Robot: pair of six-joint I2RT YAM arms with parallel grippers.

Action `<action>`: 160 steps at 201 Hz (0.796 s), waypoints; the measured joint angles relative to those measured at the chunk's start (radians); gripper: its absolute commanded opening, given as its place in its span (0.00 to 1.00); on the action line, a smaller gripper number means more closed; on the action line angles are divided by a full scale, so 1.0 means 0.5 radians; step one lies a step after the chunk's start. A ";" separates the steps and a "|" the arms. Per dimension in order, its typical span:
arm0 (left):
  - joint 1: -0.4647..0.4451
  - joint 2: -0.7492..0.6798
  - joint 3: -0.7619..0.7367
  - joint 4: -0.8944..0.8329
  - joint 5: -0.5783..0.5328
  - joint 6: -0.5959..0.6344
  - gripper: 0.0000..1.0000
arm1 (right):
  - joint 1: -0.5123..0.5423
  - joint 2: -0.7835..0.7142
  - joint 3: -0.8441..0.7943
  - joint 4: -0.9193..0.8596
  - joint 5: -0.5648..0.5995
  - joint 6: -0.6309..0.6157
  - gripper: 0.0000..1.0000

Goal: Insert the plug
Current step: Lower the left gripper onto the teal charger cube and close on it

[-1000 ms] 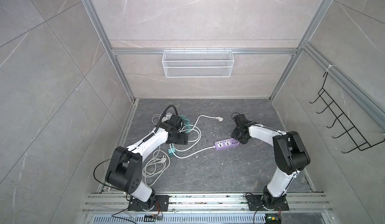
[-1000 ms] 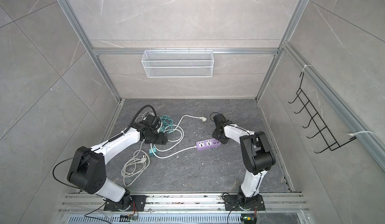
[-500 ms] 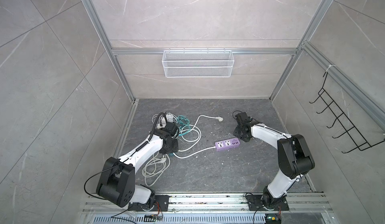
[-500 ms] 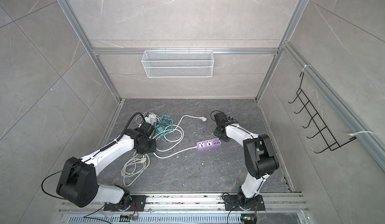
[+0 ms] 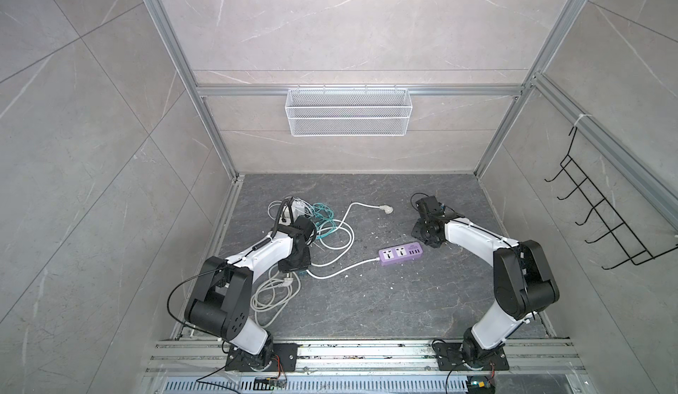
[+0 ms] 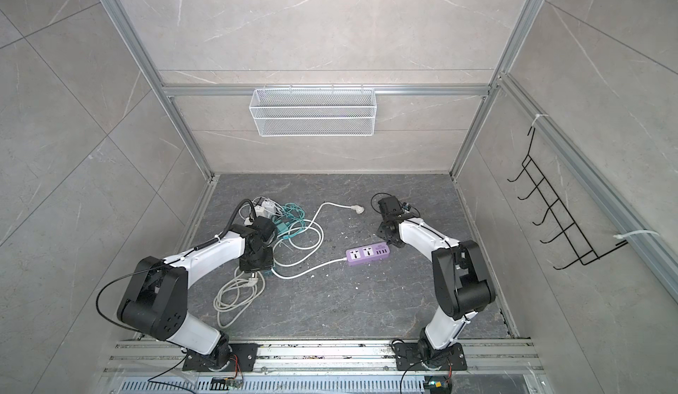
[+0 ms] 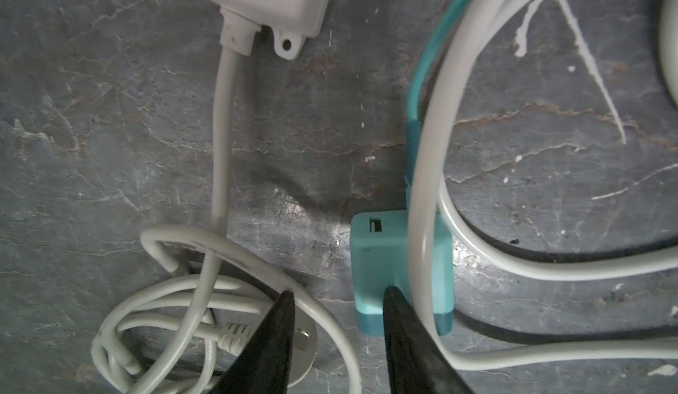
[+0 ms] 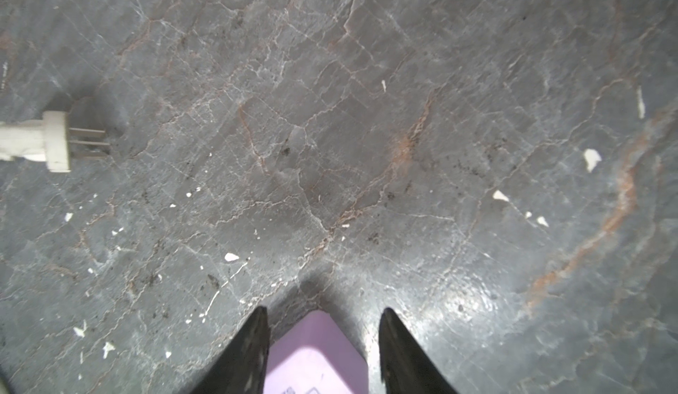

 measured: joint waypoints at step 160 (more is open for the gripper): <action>-0.012 0.101 -0.040 0.204 0.259 -0.008 0.49 | 0.000 -0.011 0.000 0.014 -0.010 -0.021 0.51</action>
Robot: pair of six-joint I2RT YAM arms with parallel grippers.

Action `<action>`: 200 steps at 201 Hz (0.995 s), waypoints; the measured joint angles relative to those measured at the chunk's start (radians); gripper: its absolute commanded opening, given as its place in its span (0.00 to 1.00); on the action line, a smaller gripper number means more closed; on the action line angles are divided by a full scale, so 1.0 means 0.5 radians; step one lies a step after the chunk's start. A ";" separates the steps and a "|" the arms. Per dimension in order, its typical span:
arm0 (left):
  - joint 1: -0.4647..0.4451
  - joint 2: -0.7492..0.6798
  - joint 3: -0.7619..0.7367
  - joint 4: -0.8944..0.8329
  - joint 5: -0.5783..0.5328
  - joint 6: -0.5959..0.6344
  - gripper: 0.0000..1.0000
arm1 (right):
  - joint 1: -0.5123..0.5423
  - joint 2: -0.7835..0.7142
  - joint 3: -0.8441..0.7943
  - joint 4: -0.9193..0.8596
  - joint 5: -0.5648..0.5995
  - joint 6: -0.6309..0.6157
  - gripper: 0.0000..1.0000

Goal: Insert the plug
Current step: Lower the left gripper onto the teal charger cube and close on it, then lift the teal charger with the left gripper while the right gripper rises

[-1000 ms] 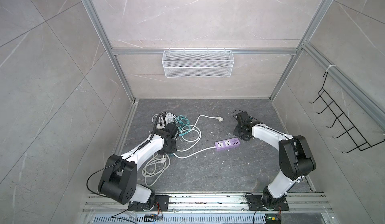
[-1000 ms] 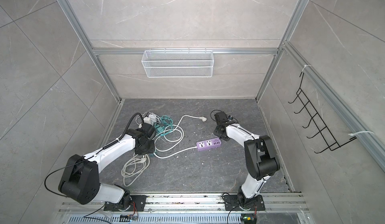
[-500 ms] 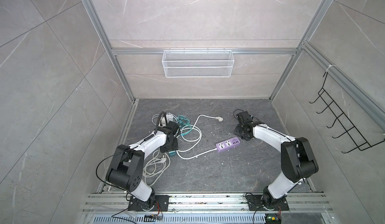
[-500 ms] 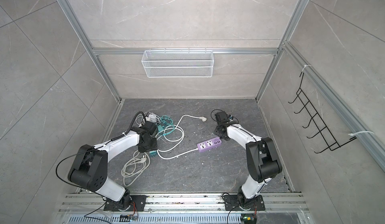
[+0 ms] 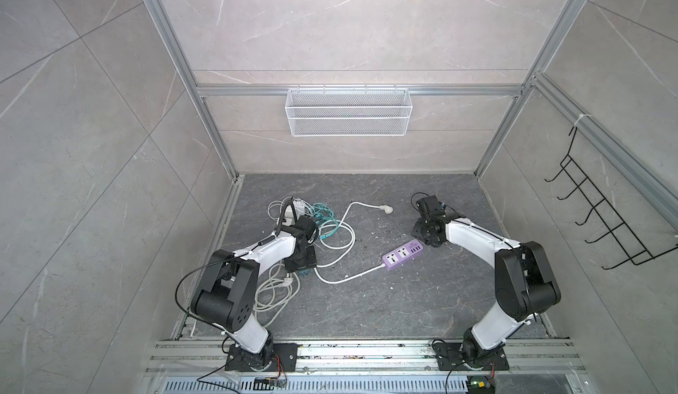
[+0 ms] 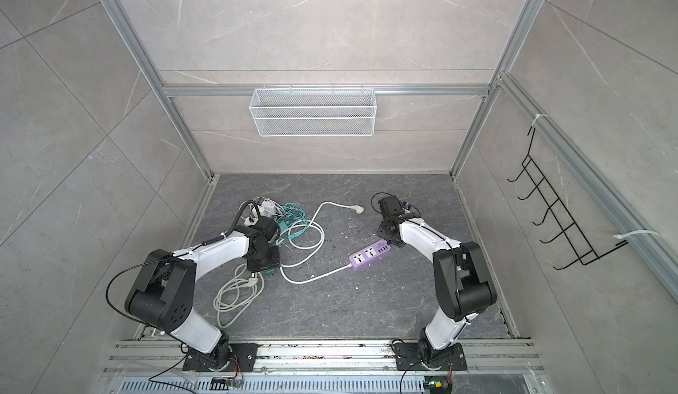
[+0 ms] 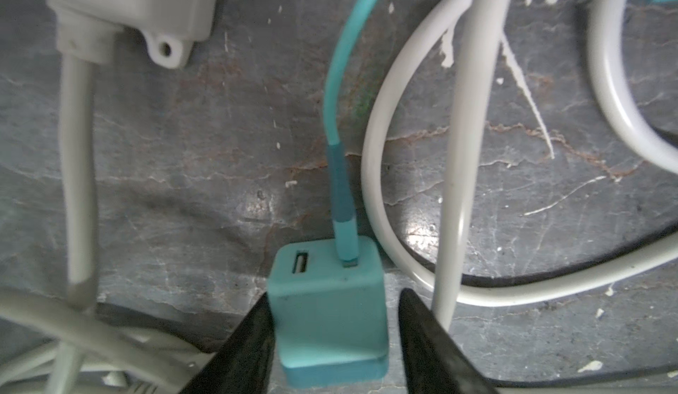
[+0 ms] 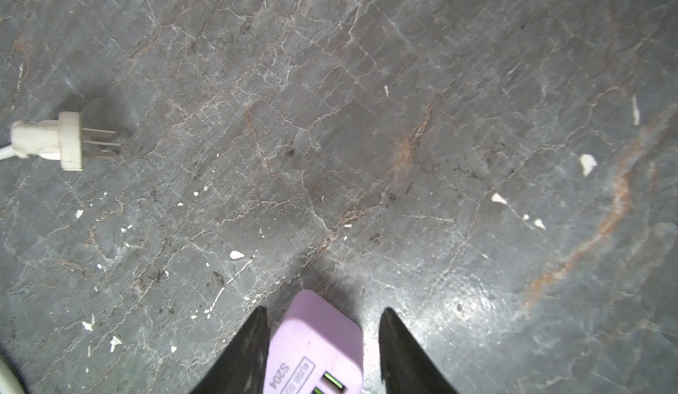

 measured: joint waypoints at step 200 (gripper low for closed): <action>-0.013 -0.811 0.201 0.240 -0.117 0.467 0.20 | 0.000 -0.397 -0.011 -0.026 -0.060 -0.113 0.51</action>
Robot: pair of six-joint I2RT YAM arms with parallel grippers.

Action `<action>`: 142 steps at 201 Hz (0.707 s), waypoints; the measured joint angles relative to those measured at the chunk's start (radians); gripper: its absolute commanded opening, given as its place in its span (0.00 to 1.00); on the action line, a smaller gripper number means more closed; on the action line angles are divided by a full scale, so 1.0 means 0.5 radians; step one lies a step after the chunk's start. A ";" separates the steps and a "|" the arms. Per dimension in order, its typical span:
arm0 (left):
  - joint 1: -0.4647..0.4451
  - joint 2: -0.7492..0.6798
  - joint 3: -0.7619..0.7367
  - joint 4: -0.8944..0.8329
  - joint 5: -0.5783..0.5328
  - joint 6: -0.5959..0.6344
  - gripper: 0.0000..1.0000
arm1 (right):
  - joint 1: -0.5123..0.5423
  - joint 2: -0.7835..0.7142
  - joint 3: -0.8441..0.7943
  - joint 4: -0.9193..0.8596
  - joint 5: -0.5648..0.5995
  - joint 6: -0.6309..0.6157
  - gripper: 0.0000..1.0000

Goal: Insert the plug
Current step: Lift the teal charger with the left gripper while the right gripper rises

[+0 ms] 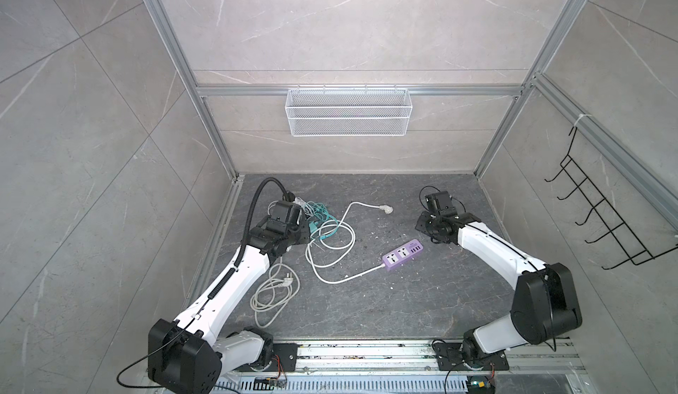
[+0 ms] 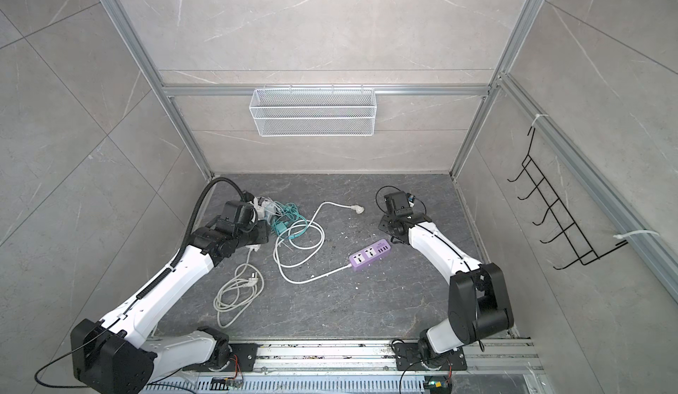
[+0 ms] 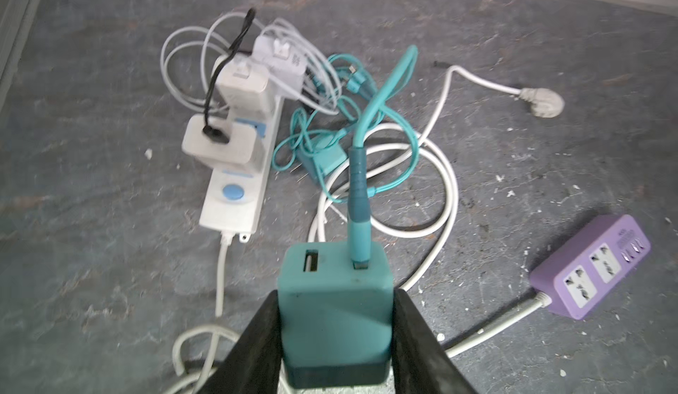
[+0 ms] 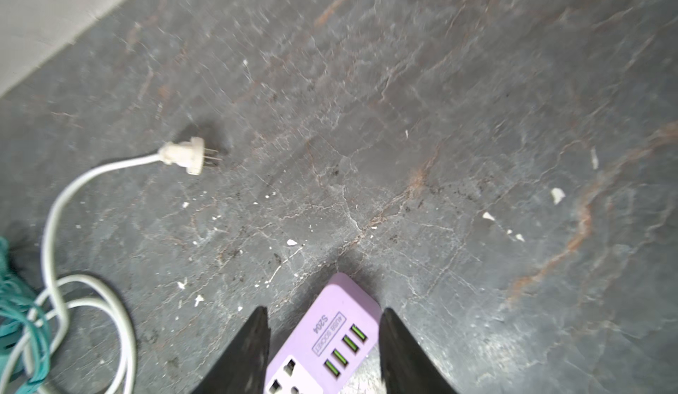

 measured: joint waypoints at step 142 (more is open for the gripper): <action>-0.278 0.937 0.678 1.105 1.222 0.542 0.21 | 0.000 -0.697 -0.120 -0.207 -0.153 -0.103 0.50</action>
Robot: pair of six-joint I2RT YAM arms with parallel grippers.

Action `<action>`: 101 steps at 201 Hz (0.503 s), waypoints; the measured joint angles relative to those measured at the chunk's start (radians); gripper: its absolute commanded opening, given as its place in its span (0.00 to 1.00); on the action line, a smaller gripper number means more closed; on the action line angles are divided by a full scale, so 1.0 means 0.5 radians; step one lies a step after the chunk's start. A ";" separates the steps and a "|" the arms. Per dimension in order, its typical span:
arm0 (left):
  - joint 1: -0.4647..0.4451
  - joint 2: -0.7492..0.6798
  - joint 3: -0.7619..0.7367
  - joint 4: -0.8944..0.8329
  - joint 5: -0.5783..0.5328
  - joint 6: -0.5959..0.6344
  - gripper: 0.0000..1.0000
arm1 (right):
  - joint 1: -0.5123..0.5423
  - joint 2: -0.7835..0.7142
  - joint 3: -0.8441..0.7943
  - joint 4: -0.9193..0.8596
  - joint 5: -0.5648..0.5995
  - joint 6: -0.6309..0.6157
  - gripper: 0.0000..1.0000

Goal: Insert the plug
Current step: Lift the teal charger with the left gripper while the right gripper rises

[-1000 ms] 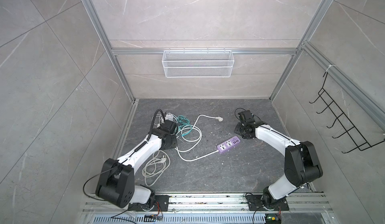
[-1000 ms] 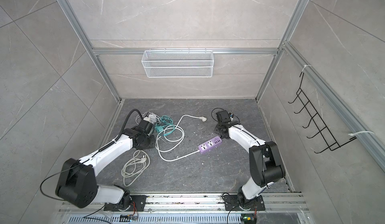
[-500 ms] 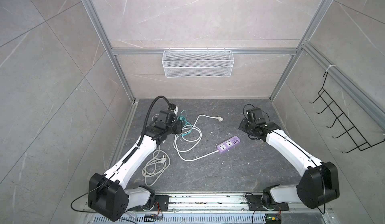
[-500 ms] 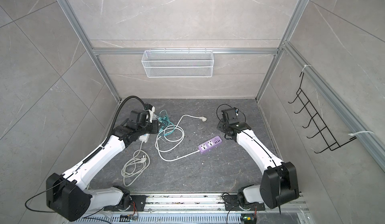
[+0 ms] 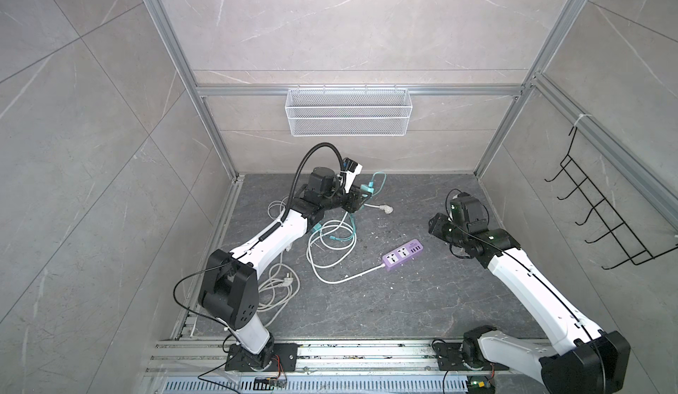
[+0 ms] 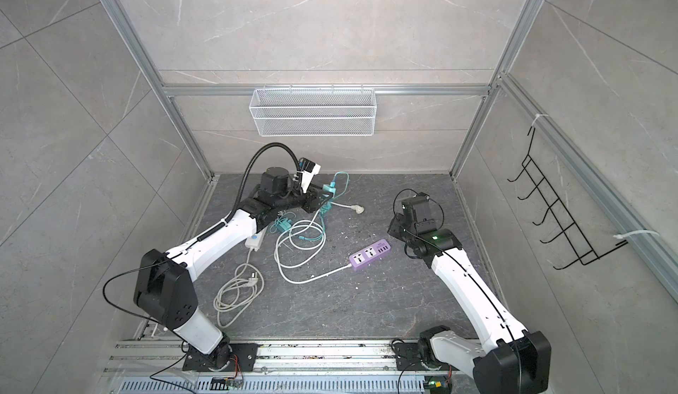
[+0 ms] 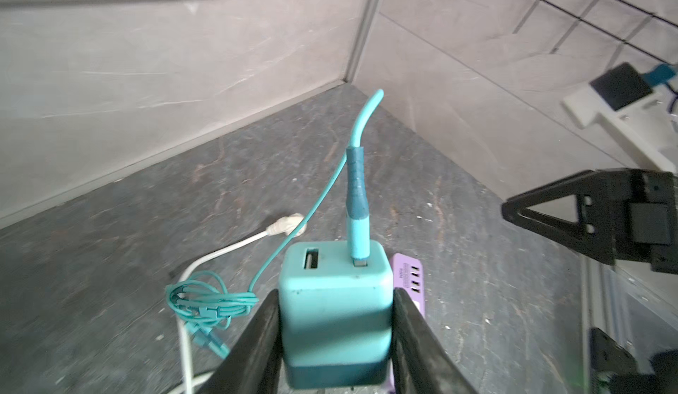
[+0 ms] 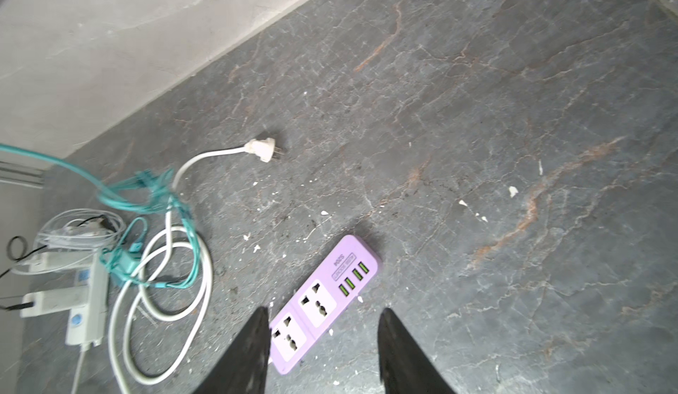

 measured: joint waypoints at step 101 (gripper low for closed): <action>-0.075 0.270 0.002 0.418 0.463 0.031 0.22 | 0.000 -0.055 -0.042 0.256 -0.475 0.130 0.45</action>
